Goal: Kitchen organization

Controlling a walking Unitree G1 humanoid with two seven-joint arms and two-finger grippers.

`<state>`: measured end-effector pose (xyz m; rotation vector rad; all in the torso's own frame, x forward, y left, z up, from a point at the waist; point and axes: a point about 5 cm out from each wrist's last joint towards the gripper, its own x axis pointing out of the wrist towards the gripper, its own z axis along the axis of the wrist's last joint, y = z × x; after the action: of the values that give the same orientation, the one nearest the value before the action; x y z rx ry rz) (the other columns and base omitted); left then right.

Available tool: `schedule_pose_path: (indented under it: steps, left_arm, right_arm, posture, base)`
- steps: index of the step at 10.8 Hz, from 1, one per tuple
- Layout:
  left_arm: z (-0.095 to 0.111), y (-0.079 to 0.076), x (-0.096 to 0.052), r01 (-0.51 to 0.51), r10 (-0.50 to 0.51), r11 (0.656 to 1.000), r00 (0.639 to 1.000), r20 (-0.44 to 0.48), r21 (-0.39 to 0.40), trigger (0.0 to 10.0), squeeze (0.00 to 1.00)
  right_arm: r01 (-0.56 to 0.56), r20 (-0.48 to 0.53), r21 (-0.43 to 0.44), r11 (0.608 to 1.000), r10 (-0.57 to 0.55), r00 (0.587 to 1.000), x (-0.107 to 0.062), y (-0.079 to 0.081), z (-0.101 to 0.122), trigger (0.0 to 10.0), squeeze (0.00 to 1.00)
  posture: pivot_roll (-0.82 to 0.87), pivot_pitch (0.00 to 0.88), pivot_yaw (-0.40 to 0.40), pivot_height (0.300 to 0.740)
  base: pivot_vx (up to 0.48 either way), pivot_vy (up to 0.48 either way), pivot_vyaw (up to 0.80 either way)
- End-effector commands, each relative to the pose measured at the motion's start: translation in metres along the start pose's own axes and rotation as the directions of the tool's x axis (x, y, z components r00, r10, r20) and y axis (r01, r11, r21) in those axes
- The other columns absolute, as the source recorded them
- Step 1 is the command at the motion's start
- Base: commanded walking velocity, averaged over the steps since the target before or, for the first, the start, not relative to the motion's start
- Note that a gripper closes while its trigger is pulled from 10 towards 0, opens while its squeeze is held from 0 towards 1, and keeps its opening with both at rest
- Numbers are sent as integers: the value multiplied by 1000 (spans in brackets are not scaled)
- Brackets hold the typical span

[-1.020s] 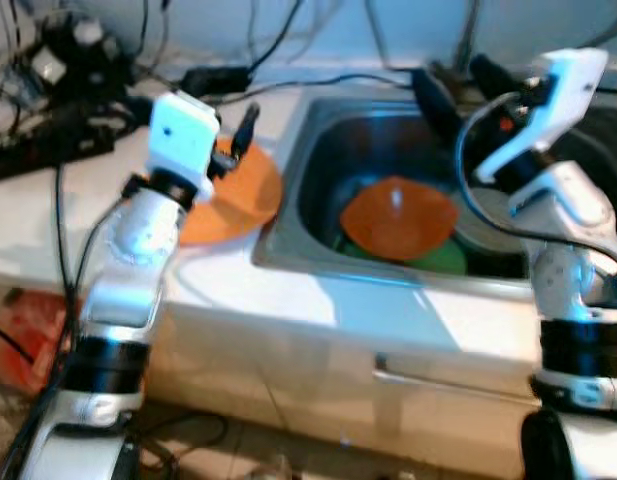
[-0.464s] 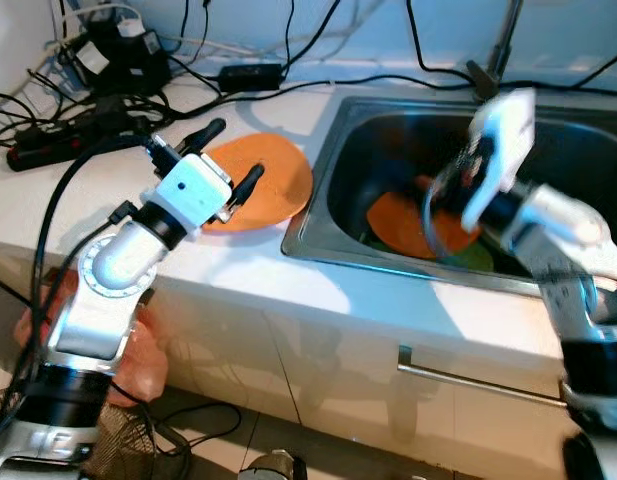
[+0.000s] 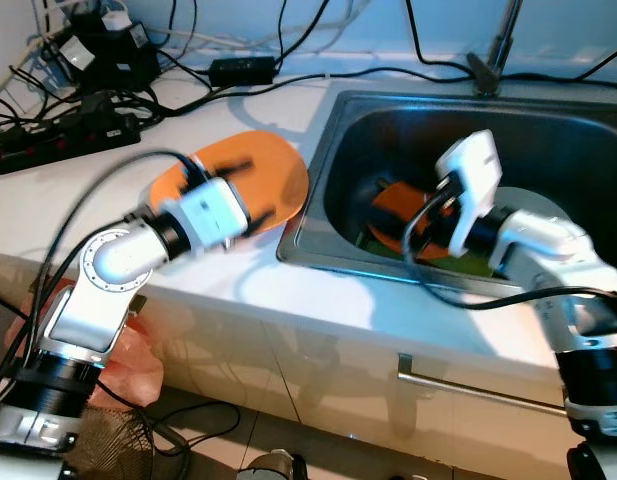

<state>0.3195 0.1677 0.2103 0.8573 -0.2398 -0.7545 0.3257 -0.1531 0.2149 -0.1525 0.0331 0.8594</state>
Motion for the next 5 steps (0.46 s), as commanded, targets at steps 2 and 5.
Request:
schedule_pose_path:
  steps: [2, 5]
  left_arm:
    - [-8, -3, -1, 116, -116, 993, 992, -51, 4, 10000, 0]
    - [-19, -6, -5, 193, -189, 981, 975, -115, 27, 10000, 0]
  right_arm:
    - [-56, -17, -56, 997, 55, 998, 7, 3, 4, 10000, 0]
    - [-63, -6, -81, 995, 63, 998, 12, 2, 9, 10000, 0]
  posture:
    - [146, 129, 129, 740]
    - [148, 130, 132, 740]
  base:
    - [0, 0, 0]
    - [0, 0, 0]
